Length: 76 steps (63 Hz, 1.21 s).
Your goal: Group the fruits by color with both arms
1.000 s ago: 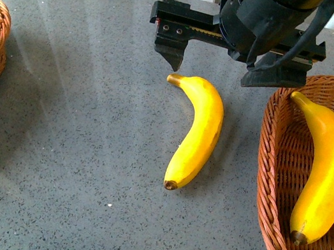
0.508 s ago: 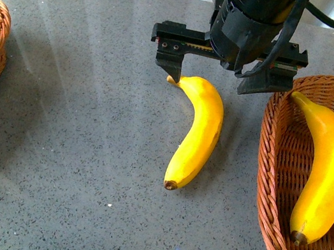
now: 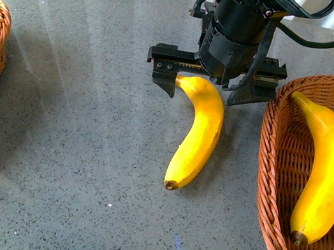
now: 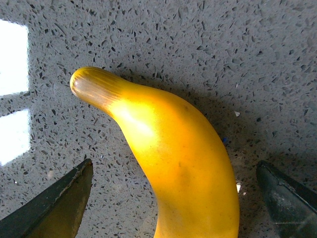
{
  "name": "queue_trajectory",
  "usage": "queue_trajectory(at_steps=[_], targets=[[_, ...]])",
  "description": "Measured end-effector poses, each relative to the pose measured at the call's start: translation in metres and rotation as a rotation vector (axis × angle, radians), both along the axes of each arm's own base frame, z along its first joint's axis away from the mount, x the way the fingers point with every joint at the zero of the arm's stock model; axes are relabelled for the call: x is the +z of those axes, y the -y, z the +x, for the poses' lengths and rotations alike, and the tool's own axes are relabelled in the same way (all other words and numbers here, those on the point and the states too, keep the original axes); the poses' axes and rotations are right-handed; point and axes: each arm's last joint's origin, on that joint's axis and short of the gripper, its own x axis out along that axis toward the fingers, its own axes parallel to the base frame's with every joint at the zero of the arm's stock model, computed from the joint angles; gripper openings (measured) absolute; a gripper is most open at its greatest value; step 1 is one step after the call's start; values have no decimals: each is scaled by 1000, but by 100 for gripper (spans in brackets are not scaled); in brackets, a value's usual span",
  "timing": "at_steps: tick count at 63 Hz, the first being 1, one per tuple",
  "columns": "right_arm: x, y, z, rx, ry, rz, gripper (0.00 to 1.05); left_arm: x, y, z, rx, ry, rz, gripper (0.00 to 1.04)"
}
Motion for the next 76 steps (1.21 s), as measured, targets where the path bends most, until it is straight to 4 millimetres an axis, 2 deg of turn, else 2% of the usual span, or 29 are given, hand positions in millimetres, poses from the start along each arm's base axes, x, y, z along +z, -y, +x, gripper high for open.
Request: queue_trajectory(at_steps=[12, 19, 27, 35, 38, 42, 47, 52, 56, 60, 65, 72, 76], targets=[[-1, -2, 0, 9, -6, 11, 68, 0, 0, 0, 0, 0, 0, 96], [1, -3, 0, 13, -4, 26, 48, 0, 0, 0, 0, 0, 0, 96], [10, -3, 0, 17, 9, 68, 37, 0, 0, 0, 0, 0, 0, 96], [38, 1, -2, 22, 69, 139, 36, 0, 0, 0, 0, 0, 0, 96], [63, 8, -6, 26, 122, 186, 36, 0, 0, 0, 0, 0, 0, 96], [85, 16, -12, 32, 171, 218, 36, 0, 0, 0, 0, 0, 0, 96], [117, 35, -26, 46, 236, 258, 36, 0, 0, 0, 0, 0, 0, 96], [134, 59, -38, 48, 273, 264, 36, 0, 0, 0, 0, 0, 0, 96], [139, 79, -45, 31, 291, 252, 36, 0, 0, 0, 0, 0, 0, 96], [138, 106, -51, 3, 292, 222, 36, 0, 0, 0, 0, 0, 0, 96], [127, 141, -61, -39, 268, 178, 36, 0, 0, 0, 0, 0, 0, 96], [108, 178, -76, -83, 219, 127, 35, 0, 0, 0, 0, 0, 0, 96], [100, 190, -84, -99, 196, 112, 35, 0, 0, 0, 0, 0, 0, 96]])
